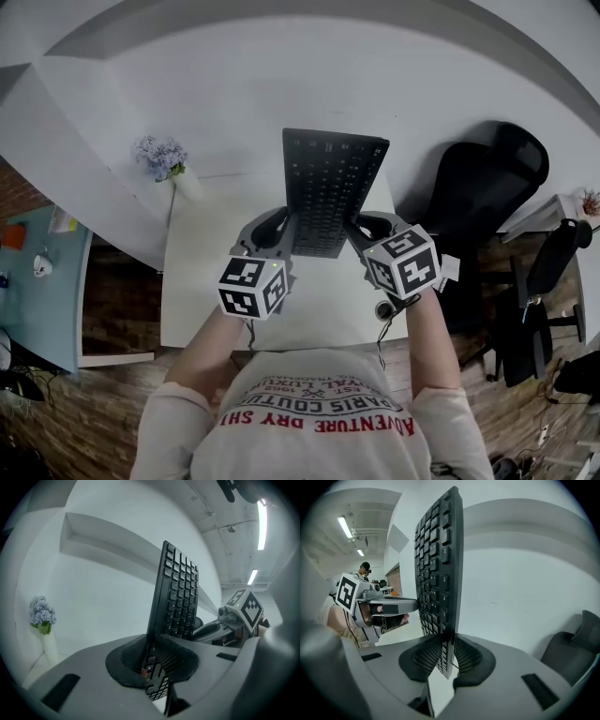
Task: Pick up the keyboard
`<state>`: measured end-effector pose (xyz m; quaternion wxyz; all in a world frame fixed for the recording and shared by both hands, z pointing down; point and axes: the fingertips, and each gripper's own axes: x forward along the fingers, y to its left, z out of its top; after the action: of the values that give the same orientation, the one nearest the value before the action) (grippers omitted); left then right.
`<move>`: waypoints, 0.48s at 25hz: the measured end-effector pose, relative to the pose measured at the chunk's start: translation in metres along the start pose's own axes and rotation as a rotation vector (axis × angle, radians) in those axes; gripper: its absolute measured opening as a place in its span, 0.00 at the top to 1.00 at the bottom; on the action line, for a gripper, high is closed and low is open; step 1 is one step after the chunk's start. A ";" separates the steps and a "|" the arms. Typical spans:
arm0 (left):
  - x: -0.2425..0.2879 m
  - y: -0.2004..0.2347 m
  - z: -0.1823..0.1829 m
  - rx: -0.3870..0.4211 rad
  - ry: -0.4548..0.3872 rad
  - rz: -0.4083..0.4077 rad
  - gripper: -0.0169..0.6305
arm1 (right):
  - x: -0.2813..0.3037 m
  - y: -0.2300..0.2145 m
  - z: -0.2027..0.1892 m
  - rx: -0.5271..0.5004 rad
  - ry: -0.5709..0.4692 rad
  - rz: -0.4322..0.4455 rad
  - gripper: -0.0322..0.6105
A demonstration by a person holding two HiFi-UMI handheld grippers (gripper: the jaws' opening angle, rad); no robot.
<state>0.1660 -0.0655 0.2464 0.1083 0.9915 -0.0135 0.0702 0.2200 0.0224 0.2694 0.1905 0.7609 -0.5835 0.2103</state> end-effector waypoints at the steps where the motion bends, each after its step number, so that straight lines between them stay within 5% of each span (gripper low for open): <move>1: 0.000 0.000 0.000 0.001 0.000 0.002 0.87 | 0.000 0.001 0.000 -0.003 0.002 0.002 0.80; 12: -0.004 -0.002 0.001 0.018 0.002 0.018 0.87 | 0.000 0.001 0.001 -0.008 -0.002 0.012 0.80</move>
<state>0.1625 -0.0640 0.2448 0.0990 0.9922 -0.0216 0.0723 0.2193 0.0217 0.2688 0.1920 0.7568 -0.5891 0.2084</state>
